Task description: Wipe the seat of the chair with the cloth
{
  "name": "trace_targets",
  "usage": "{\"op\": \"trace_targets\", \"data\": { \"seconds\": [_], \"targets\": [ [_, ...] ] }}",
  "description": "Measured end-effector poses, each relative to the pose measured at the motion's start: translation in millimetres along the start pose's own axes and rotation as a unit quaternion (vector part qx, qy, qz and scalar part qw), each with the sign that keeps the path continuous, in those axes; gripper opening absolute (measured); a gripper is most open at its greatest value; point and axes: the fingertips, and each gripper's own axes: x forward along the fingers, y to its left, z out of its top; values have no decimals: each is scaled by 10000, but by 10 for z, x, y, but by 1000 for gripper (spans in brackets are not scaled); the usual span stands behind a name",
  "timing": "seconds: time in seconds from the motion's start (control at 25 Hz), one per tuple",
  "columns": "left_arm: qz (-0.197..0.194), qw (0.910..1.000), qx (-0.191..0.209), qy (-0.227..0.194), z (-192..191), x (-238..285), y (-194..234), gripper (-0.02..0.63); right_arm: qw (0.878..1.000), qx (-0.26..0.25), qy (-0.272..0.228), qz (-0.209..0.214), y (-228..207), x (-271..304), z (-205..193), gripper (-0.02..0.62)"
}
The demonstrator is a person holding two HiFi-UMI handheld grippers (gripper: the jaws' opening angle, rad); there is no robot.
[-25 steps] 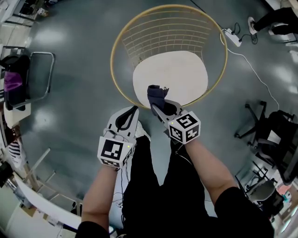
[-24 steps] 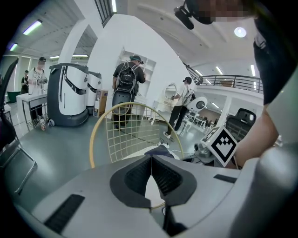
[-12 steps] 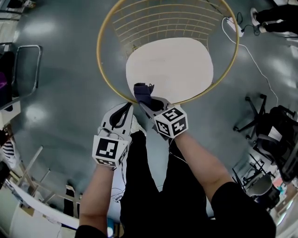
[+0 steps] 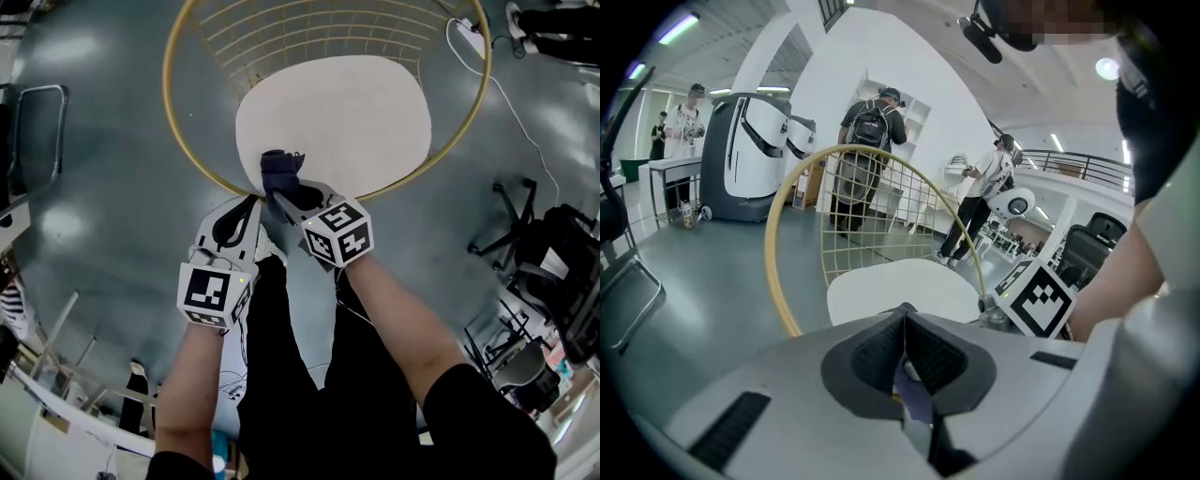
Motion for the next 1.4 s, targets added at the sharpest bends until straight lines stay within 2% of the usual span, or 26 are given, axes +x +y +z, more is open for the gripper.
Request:
{"op": "trace_targets", "data": {
  "seconds": [0.2,0.4,0.76,1.12,1.4],
  "targets": [
    [-10,10000,-5,55,-11,213,-129,20,9999,-72,37,-108,-259,-157,-9,91],
    [-17,10000,-6,65,-23,313,-161,20,9991,-58,124,-407,-584,-307,-107,90],
    [-111,9998,78,135,56,665,-515,20,9950,-251,272,-931,-1247,-845,-218,89],
    [-155,9997,101,147,120,831,-805,20,9863,-169,243,-1621,-1901,-1474,-189,89],
    [-182,9997,61,118,174,911,-995,20,9738,-376,318,-2220,-2215,-1864,-89,89]
  ]
}}
